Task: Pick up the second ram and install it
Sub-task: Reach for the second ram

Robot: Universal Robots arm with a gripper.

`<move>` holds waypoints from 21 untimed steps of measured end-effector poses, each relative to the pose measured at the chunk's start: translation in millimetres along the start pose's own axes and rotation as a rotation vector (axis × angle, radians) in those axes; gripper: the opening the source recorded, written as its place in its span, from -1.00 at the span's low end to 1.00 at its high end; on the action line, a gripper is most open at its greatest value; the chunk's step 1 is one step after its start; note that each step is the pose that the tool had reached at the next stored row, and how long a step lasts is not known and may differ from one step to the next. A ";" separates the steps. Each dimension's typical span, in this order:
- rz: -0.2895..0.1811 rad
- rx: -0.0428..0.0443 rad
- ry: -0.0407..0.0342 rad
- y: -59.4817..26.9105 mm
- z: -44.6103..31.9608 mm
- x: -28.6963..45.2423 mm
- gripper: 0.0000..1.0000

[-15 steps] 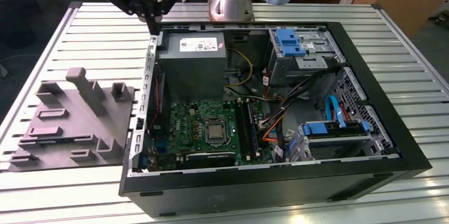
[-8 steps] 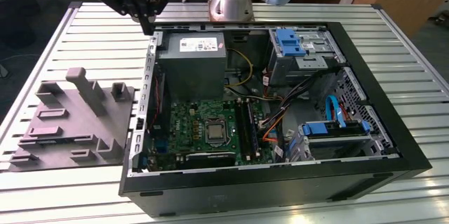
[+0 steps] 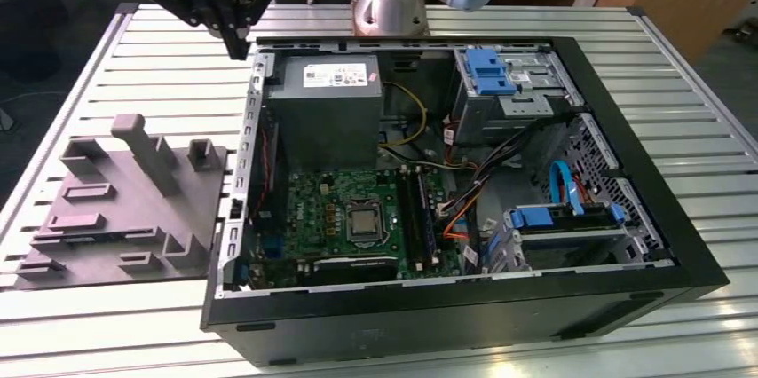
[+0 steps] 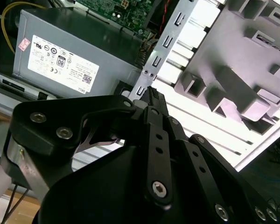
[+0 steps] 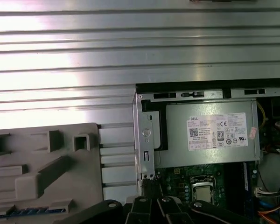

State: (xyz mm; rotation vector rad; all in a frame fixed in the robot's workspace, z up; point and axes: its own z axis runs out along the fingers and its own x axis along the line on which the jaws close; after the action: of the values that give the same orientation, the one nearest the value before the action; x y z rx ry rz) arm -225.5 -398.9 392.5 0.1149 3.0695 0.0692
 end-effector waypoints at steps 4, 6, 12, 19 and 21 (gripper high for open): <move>0.000 -0.0003 -0.0035 -0.7 -0.4 9.0 -0.80; 0.000 -0.0005 -0.0055 -1.0 -0.6 13.7 -0.80; -0.001 -0.0008 -0.0104 -2.1 -1.4 27.7 -0.80; -0.001 -0.0012 -0.0153 -3.2 -2.2 43.1 -0.80; -0.001 -0.0013 -0.0166 -3.5 -2.5 47.7 -0.80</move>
State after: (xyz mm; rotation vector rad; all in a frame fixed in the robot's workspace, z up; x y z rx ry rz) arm -273.3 -398.9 391.6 0.1137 3.0529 0.0698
